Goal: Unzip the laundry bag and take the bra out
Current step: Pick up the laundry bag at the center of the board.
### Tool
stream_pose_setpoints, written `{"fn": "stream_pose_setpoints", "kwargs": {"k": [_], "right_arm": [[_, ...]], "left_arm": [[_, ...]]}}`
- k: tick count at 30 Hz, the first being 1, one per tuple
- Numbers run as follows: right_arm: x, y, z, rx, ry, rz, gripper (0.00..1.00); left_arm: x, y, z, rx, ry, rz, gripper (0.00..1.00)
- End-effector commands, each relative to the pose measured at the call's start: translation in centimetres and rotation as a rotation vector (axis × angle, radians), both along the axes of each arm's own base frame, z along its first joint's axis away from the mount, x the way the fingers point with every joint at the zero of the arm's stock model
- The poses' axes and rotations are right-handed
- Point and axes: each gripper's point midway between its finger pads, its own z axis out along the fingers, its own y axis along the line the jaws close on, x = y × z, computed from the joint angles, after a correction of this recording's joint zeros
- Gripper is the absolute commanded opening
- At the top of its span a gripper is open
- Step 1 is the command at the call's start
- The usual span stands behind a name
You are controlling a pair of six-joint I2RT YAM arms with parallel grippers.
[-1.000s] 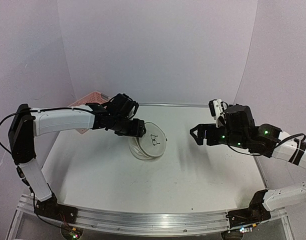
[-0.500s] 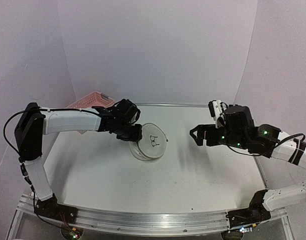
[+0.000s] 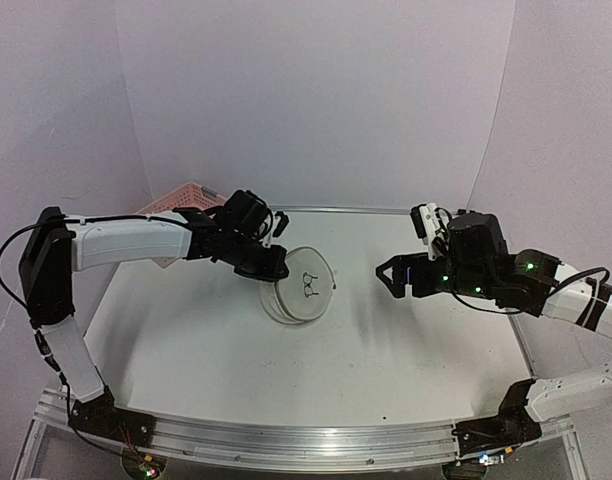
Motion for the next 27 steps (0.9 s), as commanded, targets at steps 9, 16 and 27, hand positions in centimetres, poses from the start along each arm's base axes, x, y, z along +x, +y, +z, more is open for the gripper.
{"fn": "stream_pose_setpoints", "kwargs": {"k": [9, 16, 27], "right_arm": [[-2.9, 5.2, 4.3, 0.089, -0.064, 0.363, 0.93], [-4.3, 7.7, 6.5, 0.129, -0.078, 0.504, 0.90], [-5.6, 11.4, 4.4, 0.124, -0.041, 0.618, 0.89]], "left_arm": [[-7.1, -0.3, 8.9, -0.214, -0.084, -0.333, 0.00], [-11.2, -0.5, 9.6, -0.226, -0.067, -0.483, 0.00], [-16.9, -2.0, 10.4, -0.260, -0.085, -0.680, 0.00]]}}
